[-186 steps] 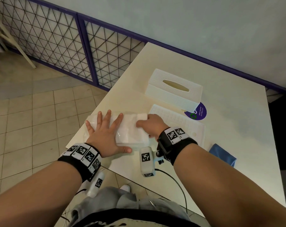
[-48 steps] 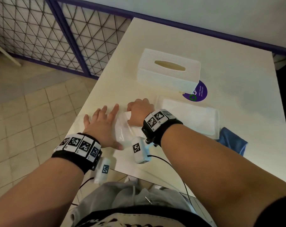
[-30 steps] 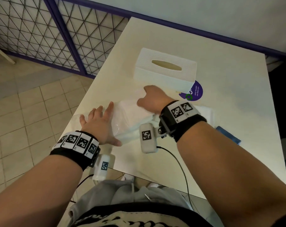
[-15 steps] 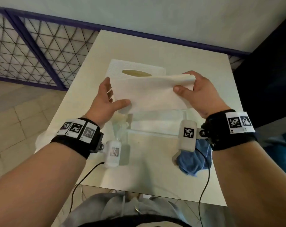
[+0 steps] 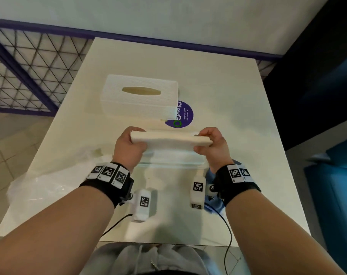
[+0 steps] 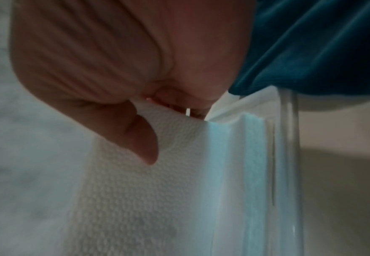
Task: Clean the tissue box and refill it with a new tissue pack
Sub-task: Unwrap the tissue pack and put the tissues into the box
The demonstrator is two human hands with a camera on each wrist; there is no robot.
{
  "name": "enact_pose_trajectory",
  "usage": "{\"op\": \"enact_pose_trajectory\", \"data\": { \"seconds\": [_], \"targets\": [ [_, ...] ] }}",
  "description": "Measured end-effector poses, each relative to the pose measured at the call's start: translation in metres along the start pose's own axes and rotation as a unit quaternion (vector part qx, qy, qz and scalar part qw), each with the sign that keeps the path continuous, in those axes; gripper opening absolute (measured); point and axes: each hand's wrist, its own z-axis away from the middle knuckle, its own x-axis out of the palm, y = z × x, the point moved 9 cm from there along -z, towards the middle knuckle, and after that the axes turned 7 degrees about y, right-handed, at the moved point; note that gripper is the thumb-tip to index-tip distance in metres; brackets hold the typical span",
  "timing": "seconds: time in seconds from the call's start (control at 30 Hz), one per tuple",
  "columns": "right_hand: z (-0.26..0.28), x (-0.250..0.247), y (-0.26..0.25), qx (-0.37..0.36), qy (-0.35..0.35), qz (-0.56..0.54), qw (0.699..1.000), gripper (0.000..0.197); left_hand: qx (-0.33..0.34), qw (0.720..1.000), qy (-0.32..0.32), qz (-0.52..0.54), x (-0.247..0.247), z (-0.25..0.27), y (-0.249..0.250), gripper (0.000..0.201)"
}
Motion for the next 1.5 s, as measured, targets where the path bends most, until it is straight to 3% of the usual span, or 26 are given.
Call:
{"op": "enact_pose_trajectory", "data": {
  "seconds": [0.13, 0.3, 0.4, 0.57, 0.8, 0.93, 1.0, 1.13, 1.23, 1.3, 1.4, 1.5],
  "targets": [
    [-0.003, 0.005, 0.009, 0.021, 0.003, 0.028, 0.999, 0.041, -0.003, 1.0, 0.002, -0.015, 0.005, 0.002, -0.004, 0.032],
    [-0.013, -0.003, 0.002, -0.025, 0.042, 0.12, 0.992, 0.032, 0.043, 0.996, -0.009, -0.08, 0.006, -0.003, 0.004, 0.032],
    [-0.023, -0.007, -0.009, -0.015, 0.043, 0.105, 0.993, 0.042, 0.071, 0.988, -0.02, -0.135, 0.007, -0.013, 0.018, 0.036],
    [-0.033, -0.015, -0.001, 0.027, 0.039, 0.159, 0.986, 0.064, 0.041, 0.975, -0.022, -0.218, 0.005, -0.023, 0.01, 0.045],
    [-0.03, -0.015, 0.013, 0.051, 0.038, 0.191, 0.979, 0.069, 0.028, 0.968, -0.027, -0.248, 0.004, -0.023, -0.004, 0.045],
    [-0.031, -0.016, 0.015, 0.058, 0.04, 0.26, 0.963, 0.074, 0.048, 0.958, -0.023, -0.281, 0.001, -0.022, -0.001, 0.065],
    [-0.033, -0.019, 0.012, 0.055, 0.06, 0.293, 0.953, 0.073, 0.069, 0.954, -0.004, -0.293, -0.007, -0.023, 0.007, 0.07],
    [-0.03, -0.009, -0.01, 0.004, 0.076, 0.308, 0.948, 0.056, 0.108, 0.946, 0.023, -0.304, -0.029, -0.024, 0.025, 0.057],
    [-0.02, 0.027, -0.031, -0.067, 0.038, 0.318, 0.945, 0.046, 0.146, 0.926, 0.048, -0.346, -0.061, -0.016, 0.036, 0.046],
    [-0.007, 0.063, -0.037, -0.094, -0.011, 0.319, 0.943, 0.039, 0.149, 0.907, 0.049, -0.392, -0.087, -0.007, 0.037, 0.05],
    [0.022, 0.127, -0.034, -0.128, -0.117, 0.323, 0.93, 0.026, 0.103, 0.838, -0.047, -0.534, -0.116, 0.009, 0.013, 0.094],
    [0.057, 0.193, -0.021, -0.165, -0.253, 0.354, 0.885, 0.025, 0.057, 0.772, -0.118, -0.622, -0.138, 0.018, -0.021, 0.134]
  ]
}}
